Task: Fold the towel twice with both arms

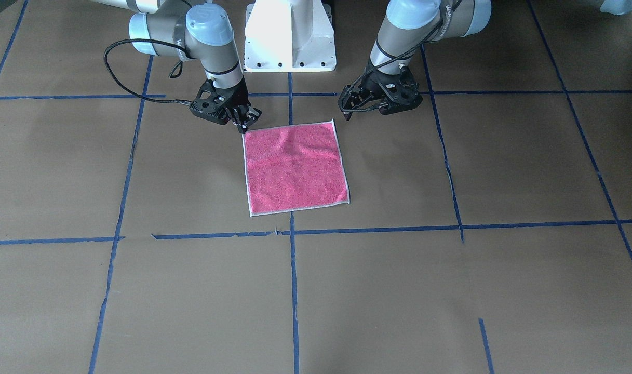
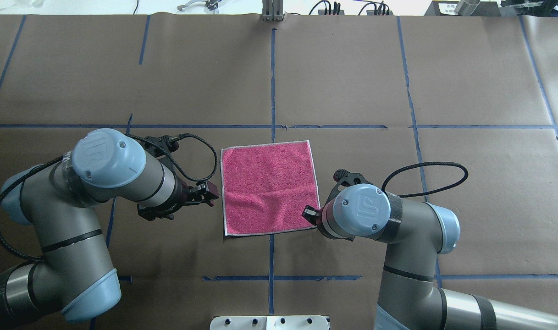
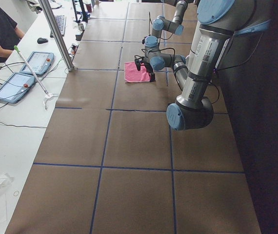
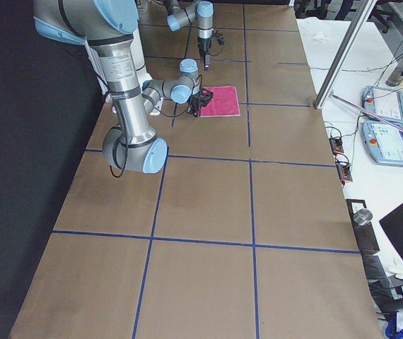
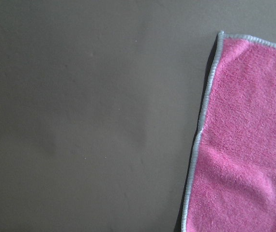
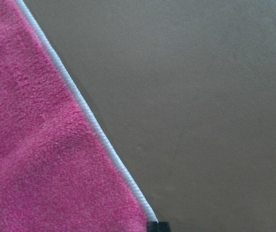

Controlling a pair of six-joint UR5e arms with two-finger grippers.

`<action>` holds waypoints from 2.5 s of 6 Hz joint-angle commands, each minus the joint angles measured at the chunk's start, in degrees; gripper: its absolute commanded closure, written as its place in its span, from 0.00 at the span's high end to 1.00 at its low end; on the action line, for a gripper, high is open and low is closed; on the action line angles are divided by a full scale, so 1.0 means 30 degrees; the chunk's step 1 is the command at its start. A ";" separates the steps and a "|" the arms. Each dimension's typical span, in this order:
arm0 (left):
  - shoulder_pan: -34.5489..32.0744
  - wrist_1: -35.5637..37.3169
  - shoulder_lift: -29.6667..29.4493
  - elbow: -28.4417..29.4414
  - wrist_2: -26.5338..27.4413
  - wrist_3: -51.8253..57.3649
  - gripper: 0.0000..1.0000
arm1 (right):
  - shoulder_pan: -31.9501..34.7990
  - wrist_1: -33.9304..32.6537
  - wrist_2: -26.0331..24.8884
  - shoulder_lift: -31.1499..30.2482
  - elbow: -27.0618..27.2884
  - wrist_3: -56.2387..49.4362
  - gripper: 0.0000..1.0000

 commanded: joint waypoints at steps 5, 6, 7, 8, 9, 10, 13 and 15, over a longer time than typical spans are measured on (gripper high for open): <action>0.3815 0.0021 -0.0425 0.0557 0.3727 -0.7289 0.98 | 0.0123 -0.0146 0.0029 -0.0255 0.0999 -0.0029 0.00; 0.3848 0.0107 -0.0977 0.1169 0.4163 -0.7266 0.91 | 0.0123 -0.0146 0.0029 -0.0256 0.0970 -0.0058 0.00; 0.3849 0.0079 -0.1099 0.1407 0.4428 -0.7266 0.89 | 0.0123 -0.0146 0.0029 -0.0256 0.0970 -0.0058 0.00; 0.3733 0.0050 -0.1158 0.1438 0.4431 -0.7179 0.86 | 0.0123 -0.0175 0.0029 -0.0256 0.0970 -0.0029 0.00; 0.3731 -0.0009 -0.1303 0.1612 0.4866 -0.7062 0.85 | 0.0094 -0.0175 0.0000 -0.0285 0.0941 -0.0058 0.00; 0.3760 -0.0009 -0.1537 0.1904 0.4899 -0.7061 0.80 | 0.0122 -0.0175 0.0000 -0.0285 0.0940 -0.0058 0.00; 0.3760 -0.0097 -0.1978 0.2638 0.4900 -0.6943 0.77 | 0.0123 -0.0204 0.0029 -0.0314 0.0940 -0.0058 0.00; 0.3732 -0.0010 -0.2417 0.3020 0.4929 -0.6944 0.40 | 0.0123 -0.0204 0.0029 -0.0285 0.0969 -0.0058 0.00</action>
